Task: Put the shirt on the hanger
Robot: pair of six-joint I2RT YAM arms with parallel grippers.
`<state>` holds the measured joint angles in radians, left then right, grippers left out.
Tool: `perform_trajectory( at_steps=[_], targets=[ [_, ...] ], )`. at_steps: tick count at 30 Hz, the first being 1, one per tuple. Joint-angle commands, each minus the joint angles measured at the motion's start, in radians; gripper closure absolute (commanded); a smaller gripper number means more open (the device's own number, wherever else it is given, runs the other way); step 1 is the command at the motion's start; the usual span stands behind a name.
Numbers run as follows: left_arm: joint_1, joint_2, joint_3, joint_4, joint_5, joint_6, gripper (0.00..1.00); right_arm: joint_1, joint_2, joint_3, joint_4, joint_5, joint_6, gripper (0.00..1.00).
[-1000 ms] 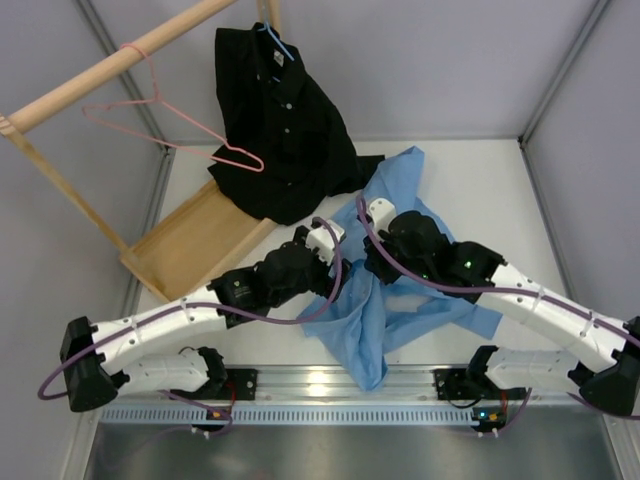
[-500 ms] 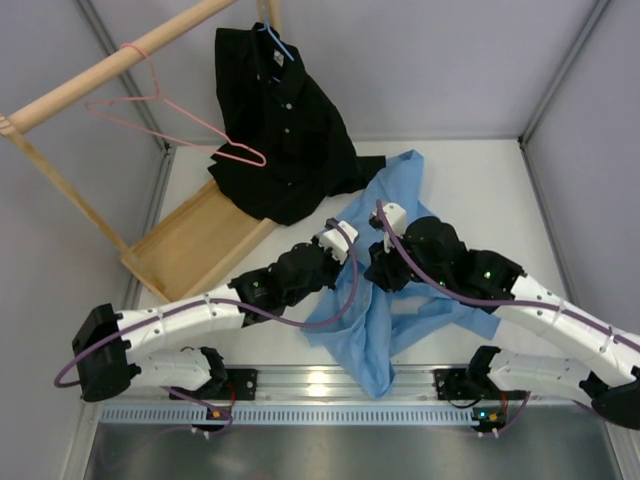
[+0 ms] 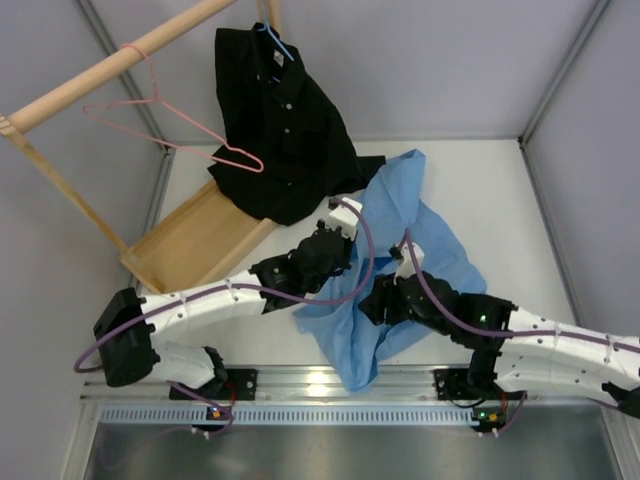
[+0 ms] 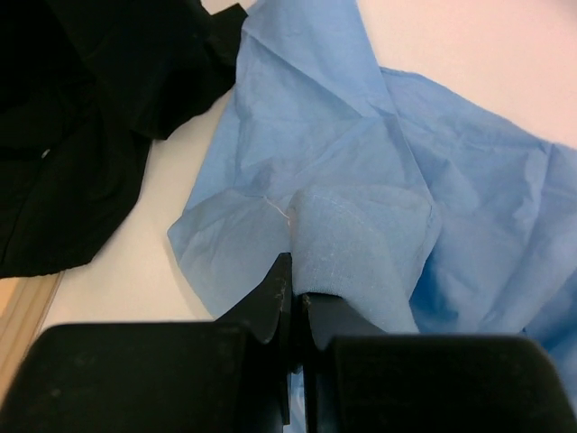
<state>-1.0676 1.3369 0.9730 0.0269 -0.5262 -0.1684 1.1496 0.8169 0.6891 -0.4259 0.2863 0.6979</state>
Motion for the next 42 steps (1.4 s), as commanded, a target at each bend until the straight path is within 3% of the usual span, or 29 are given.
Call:
perform_trajectory(
  at_steps=[1, 5, 11, 17, 19, 21, 22, 24, 25, 26, 28, 29, 32, 33, 34, 35, 38, 39, 40, 42],
  targets=[
    [0.0, 0.018, 0.101, 0.002, -0.116, -0.101, 1.0, 0.148, 0.071, 0.007, 0.163, 0.213, 0.189, 0.51],
    [0.0, 0.045, 0.127, -0.001, -0.113, -0.135, 1.0, 0.289, 0.162, 0.047, 0.18, 0.472, 0.303, 0.46],
    [0.0, 0.048, 0.121, -0.001, -0.107, -0.174, 1.0, 0.28, 0.339, 0.128, 0.196, 0.62, 0.354, 0.36],
    [0.0, 0.018, 0.101, 0.008, -0.112, -0.192, 1.0, 0.187, 0.449, 0.184, 0.248, 0.573, 0.304, 0.34],
    [0.0, 0.004, 0.09, 0.016, -0.113, -0.192, 1.0, 0.156, 0.475, 0.155, 0.387, 0.501, 0.238, 0.37],
    [0.0, -0.004, 0.09, 0.015, -0.126, -0.194, 1.0, 0.137, 0.491, 0.159, 0.417, 0.475, 0.163, 0.56],
    [0.0, -0.018, 0.09, 0.015, -0.147, -0.195, 1.0, 0.136, 0.507, 0.171, 0.408, 0.479, 0.094, 0.75],
    [0.0, -0.048, 0.095, -0.008, -0.185, -0.203, 1.0, 0.137, 0.498, 0.22, 0.348, 0.498, 0.04, 0.91],
    [0.0, -0.07, 0.096, -0.015, -0.202, -0.198, 1.0, 0.142, 0.451, 0.234, 0.337, 0.493, -0.063, 1.0],
    [0.0, -0.128, 0.096, -0.016, -0.228, -0.189, 1.0, 0.147, 0.42, 0.248, 0.326, 0.449, -0.124, 1.0],
    [-0.002, -0.195, 0.107, -0.013, -0.236, -0.136, 1.0, 0.145, 0.33, 0.344, 0.279, 0.334, -0.293, 1.0],
    [-0.002, -0.267, 0.118, -0.012, -0.198, -0.109, 1.0, 0.145, 0.309, 0.398, 0.172, 0.303, -0.335, 1.0],
    [-0.002, -0.367, 0.179, 0.008, -0.095, 0.021, 1.0, 0.145, 0.309, 0.715, -0.043, 0.144, -0.478, 1.0],
    [-0.002, -0.427, 0.197, 0.013, 0.011, 0.08, 1.0, 0.145, 0.332, 0.921, -0.198, 0.107, -0.504, 1.0],
    [-0.002, -0.453, 0.217, 0.018, 0.073, 0.105, 1.0, 0.145, 0.387, 1.029, -0.27, 0.068, -0.559, 1.0],
    [-0.002, -0.473, 0.271, 0.016, 0.128, 0.143, 1.0, 0.145, 0.416, 1.24, -0.333, -0.006, -0.589, 1.0],
    [-0.002, -0.516, 0.383, -0.004, 0.302, 0.159, 1.0, 0.147, 0.583, 1.591, -0.584, -0.059, -0.652, 1.0],
    [-0.002, -0.528, 0.403, -0.011, 0.372, 0.159, 1.0, 0.145, 0.664, 1.806, -0.682, -0.082, -0.667, 1.0],
    [-0.002, -0.533, 0.423, -0.019, 0.4, 0.147, 1.0, 0.145, 0.688, 1.881, -0.71, -0.1, -0.69, 1.0],
    [-0.002, -0.545, 0.432, -0.022, 0.426, 0.086, 1.0, 0.145, 0.651, 1.853, -0.709, -0.098, -0.689, 1.0]
  ],
)
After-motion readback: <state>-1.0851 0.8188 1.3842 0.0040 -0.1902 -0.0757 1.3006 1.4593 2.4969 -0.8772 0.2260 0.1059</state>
